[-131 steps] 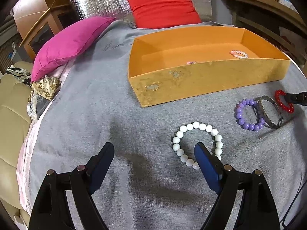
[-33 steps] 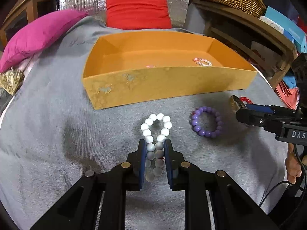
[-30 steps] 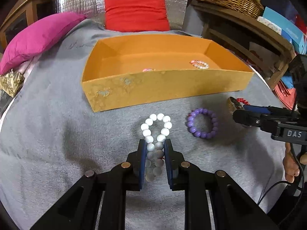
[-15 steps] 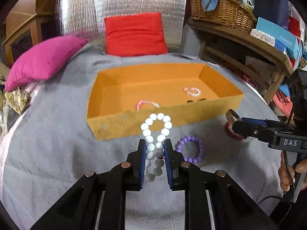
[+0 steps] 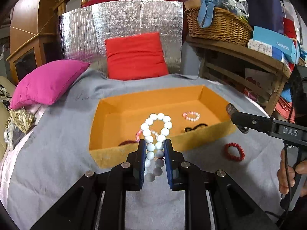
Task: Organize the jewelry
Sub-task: 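Lift the white bead bracelet with the left gripper while the right lifts the silver bangle, then carry both items over the orange box and open both grippers to drop them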
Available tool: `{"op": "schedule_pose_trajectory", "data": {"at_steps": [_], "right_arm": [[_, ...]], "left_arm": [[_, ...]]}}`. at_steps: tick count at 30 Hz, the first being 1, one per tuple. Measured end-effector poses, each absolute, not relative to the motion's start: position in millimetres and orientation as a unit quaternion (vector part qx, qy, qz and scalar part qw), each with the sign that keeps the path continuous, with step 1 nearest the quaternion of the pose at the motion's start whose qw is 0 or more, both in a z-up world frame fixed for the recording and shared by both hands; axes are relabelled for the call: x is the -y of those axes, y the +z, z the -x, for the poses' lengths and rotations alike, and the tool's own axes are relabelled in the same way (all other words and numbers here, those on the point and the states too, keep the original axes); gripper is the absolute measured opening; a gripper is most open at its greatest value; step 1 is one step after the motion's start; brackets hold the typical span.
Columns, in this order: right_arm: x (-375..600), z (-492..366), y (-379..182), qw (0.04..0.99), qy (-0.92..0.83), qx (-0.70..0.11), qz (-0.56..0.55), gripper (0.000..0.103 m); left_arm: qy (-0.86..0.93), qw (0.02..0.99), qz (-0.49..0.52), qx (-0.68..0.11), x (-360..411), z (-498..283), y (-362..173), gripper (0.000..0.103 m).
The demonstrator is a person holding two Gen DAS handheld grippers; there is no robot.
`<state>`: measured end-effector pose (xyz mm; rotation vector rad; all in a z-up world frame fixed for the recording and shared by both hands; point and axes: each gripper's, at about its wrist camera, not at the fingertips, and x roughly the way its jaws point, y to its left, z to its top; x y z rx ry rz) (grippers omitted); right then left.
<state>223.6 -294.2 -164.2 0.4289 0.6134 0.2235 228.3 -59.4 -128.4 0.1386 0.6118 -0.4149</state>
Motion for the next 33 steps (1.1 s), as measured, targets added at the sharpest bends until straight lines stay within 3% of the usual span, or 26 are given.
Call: {"op": "schedule_pose_trajectory", "data": {"at_steps": [14,33], "right_arm": [[324.8,-294.7,-156.3,0.915,0.065,-0.316,-0.243,0.064],[358.3,-347.5,-197.5,0.876,0.01,-0.402,-0.265,0.064]], "left_arm": [[-0.194,0.93,-0.067,-0.304,87.9,-281.7,-119.8,0.02],[-0.173,0.917,-0.114,-0.341,137.9,-337.7,-143.7,0.02]]}}
